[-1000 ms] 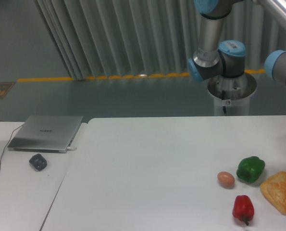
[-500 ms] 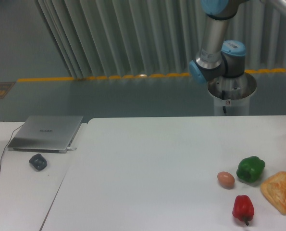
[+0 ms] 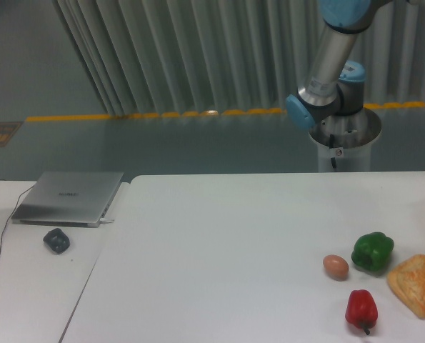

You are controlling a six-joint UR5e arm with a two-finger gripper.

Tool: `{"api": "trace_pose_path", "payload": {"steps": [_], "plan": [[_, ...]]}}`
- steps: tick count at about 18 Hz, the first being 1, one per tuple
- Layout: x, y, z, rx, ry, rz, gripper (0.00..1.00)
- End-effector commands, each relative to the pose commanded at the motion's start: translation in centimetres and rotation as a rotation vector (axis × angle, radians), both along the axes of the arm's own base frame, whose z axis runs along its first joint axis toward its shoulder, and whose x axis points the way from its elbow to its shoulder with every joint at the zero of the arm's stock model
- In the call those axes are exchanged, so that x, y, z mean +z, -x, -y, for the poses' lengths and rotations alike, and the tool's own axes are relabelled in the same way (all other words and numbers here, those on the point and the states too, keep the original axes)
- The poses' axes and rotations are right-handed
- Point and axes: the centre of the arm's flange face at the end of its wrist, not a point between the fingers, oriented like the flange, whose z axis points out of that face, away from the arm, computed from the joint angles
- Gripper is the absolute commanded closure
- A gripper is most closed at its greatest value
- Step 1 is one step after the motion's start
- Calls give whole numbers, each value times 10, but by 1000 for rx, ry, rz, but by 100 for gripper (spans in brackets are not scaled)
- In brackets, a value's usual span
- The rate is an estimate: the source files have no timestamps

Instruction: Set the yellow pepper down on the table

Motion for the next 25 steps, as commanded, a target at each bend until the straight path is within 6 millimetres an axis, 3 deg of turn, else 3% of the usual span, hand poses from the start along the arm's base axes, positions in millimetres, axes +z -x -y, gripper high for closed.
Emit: {"api": "trace_pose_path", "payload": {"steps": [5, 11, 25], "plan": [[-15, 7, 5, 127, -15, 32, 0], [-21, 8, -8, 432, -129, 101, 0], [-26, 9, 1, 472, -117, 105, 0]]}}
